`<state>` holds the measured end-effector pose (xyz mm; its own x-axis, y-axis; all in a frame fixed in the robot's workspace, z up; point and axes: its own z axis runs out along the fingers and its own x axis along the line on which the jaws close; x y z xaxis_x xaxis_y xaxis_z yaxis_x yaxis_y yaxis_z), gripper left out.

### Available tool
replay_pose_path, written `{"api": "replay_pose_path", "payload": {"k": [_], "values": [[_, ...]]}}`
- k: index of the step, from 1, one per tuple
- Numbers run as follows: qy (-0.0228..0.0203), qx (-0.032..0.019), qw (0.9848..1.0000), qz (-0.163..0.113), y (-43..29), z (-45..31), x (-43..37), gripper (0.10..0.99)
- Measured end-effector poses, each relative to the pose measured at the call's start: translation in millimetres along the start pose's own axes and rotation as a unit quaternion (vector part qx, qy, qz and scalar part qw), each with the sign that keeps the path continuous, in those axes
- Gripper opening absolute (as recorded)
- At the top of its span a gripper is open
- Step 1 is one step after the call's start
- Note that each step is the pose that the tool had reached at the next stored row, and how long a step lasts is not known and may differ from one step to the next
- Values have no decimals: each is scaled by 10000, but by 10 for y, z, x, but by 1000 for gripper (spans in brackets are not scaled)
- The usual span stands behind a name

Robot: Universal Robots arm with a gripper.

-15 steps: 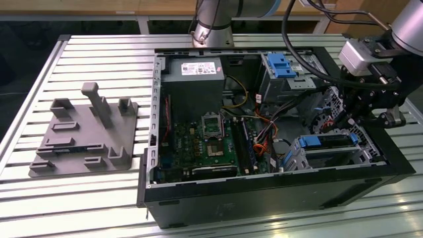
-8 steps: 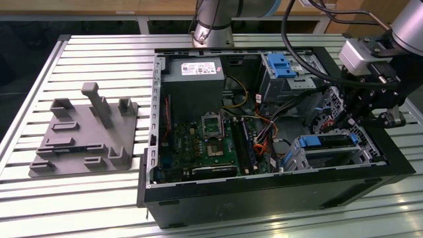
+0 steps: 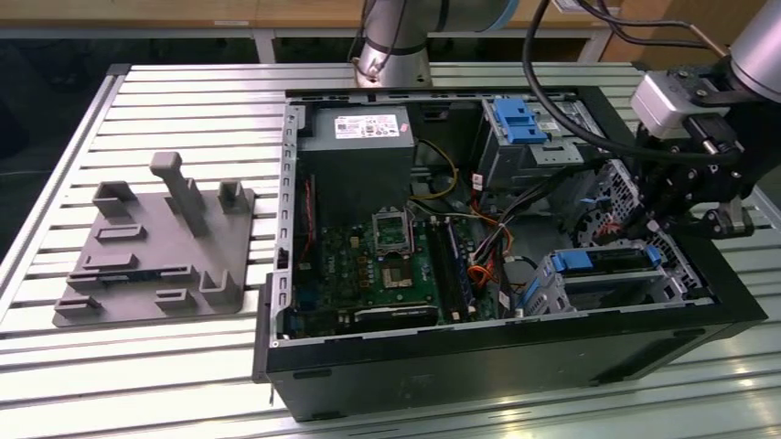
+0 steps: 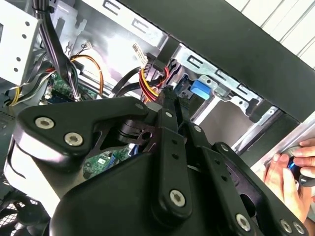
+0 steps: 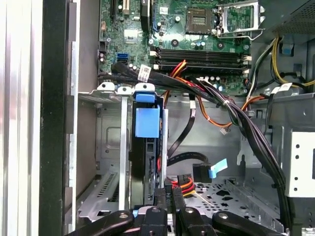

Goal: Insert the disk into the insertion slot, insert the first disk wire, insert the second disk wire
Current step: 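Insert the first disk wire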

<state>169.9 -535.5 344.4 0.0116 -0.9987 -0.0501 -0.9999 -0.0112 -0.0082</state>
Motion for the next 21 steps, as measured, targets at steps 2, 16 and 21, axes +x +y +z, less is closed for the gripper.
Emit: {"api": "replay_pose_path", "payload": {"k": [2, 16, 21], "values": [[0, -3, 10000, 31, -1, 0, 23, 165], [3, 1, 9998, 177, 3, 11, 72, 165], [19, -5, 9998, 177, 13, 15, 82, 165]]}}
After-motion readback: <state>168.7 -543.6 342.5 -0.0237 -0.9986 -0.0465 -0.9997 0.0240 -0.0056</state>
